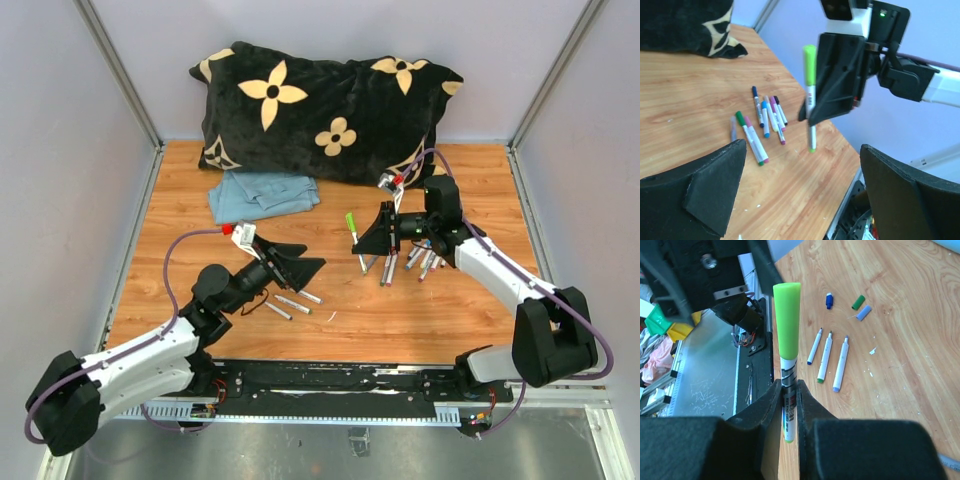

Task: Open the pen caps
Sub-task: Pick up the pen from the center of the board, then open the pen cap from the pen.

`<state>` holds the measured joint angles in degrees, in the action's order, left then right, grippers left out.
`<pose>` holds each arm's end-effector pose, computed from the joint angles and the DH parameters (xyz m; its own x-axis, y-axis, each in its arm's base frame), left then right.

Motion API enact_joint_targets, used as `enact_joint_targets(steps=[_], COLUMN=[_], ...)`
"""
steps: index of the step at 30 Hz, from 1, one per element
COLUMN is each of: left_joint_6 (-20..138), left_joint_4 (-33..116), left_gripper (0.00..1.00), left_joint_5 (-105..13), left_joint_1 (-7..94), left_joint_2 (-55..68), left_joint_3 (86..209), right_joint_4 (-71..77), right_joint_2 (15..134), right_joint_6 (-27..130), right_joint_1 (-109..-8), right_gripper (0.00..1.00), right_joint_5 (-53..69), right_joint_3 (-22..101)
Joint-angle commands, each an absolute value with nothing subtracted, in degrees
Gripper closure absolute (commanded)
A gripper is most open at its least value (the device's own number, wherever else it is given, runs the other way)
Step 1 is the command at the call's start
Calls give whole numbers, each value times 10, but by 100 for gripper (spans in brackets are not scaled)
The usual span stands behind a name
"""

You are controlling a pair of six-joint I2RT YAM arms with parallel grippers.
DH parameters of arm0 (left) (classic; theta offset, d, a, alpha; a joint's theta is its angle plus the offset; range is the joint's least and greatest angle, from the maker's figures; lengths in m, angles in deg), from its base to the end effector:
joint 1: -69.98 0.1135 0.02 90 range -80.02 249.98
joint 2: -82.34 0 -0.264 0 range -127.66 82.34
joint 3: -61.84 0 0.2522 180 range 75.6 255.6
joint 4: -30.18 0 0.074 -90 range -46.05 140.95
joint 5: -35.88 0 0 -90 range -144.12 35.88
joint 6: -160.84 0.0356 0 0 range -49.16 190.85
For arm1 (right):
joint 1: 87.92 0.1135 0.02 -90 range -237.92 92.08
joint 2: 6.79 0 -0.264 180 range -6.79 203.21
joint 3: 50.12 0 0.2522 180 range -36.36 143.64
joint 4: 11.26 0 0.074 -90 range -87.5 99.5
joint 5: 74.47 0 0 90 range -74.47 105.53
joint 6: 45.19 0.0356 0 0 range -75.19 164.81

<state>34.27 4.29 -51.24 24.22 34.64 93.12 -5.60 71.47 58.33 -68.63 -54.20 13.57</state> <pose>0.1329 -0.1390 0.2555 -0.3547 -0.4887 -0.7971 0.6708 0.4609 -0.5810 0.2640 0.1278 0.2787 -0.5383 -0.1026 -0.8365 -0.8427 0.0619 0.5347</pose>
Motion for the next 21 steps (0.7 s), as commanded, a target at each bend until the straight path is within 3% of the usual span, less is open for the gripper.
enact_joint_targets(steps=[1, 21], left_joint_6=[265, 221], left_joint_4=[-74, -222], left_gripper=[1, 1], left_joint_5=[-383, -312], left_joint_1=[319, 367], left_joint_2=[322, 189], left_joint_3=[906, 928], right_joint_4=[-29, -16], right_joint_2=[723, 755], right_joint_6=[541, 528], right_joint_1=[-695, -666], right_gripper=[98, 97], right_joint_5=[-580, -617], right_joint_3=[162, 169])
